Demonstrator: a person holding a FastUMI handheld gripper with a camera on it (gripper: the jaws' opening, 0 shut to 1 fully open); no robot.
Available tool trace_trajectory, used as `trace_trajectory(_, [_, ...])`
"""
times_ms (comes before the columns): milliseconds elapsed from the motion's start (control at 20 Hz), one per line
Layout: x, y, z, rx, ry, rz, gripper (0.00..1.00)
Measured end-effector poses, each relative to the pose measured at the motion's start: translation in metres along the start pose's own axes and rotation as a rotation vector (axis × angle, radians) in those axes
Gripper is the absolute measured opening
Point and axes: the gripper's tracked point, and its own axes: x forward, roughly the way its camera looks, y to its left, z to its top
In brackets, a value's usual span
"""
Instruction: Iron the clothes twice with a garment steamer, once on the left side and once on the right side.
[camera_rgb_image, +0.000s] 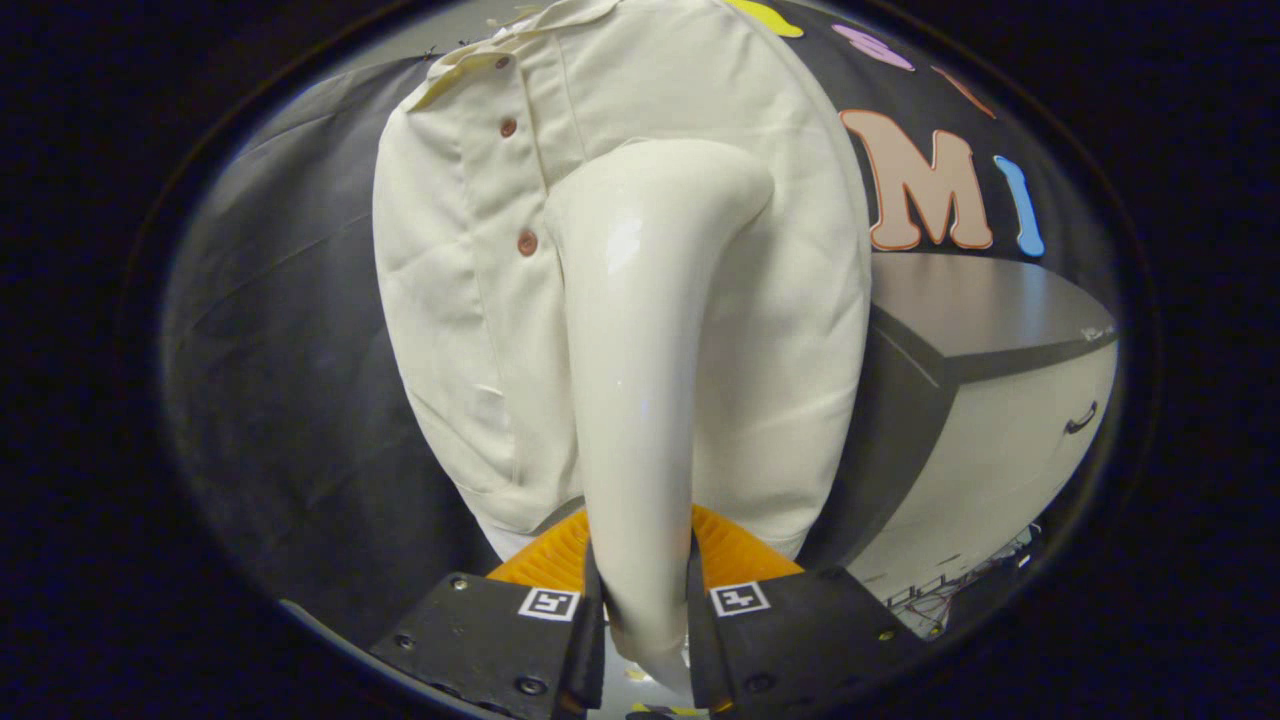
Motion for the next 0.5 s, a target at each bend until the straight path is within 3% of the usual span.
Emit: trace_trajectory(500, [0.004,-0.002,-0.054,0.071,0.092,0.022,0.33])
